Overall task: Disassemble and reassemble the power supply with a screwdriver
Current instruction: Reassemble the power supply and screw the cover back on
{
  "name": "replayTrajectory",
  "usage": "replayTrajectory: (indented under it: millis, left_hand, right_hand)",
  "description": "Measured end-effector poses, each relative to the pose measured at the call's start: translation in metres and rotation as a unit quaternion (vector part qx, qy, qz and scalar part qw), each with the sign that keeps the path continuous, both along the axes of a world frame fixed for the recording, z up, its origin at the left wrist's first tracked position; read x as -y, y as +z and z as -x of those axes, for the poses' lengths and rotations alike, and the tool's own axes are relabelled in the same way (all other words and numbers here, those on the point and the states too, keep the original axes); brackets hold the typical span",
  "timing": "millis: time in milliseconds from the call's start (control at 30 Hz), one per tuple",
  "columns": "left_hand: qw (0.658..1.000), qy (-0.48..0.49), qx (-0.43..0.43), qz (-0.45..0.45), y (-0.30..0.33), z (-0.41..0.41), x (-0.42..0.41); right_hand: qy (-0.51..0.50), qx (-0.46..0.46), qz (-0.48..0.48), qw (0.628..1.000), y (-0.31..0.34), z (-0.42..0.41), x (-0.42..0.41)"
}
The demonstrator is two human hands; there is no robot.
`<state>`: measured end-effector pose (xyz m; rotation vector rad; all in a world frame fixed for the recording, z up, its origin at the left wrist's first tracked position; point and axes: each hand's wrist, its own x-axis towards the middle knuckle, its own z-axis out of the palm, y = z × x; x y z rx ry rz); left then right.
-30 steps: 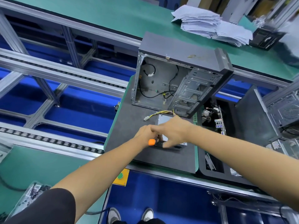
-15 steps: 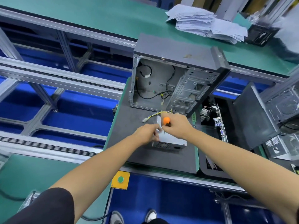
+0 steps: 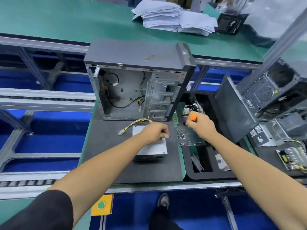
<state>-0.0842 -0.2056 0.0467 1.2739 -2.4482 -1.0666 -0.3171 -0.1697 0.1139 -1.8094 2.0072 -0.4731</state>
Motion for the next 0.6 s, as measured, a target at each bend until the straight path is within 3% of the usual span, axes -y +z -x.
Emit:
replayTrajectory:
  millis: [100,300,367,433,600]
  left_hand:
    - [1.0,0.002,0.01,0.023,-0.001,0.053,0.017]
    - [0.991,-0.001,0.121,0.061,-0.028,0.13,0.047]
    - [0.982,-0.006,0.161,0.096,-0.041,0.144,0.056]
    - [0.986,-0.006,0.154,0.071,-0.046,0.155,0.063]
    - [0.962,-0.055,0.251,0.092,-0.051,0.162,0.076]
  right_hand:
    - [-0.027,-0.023,-0.009,0.999,-0.013,0.038,0.008]
    - [0.0,-0.056,-0.037,0.998,-0.044,0.077,0.029]
    - [0.028,-0.064,-0.041,0.997,-0.05,0.084,0.038]
    - [0.051,-0.07,-0.042,0.995,-0.054,0.088,0.046]
    - [0.085,-0.076,-0.056,0.992,-0.059,0.099,0.061]
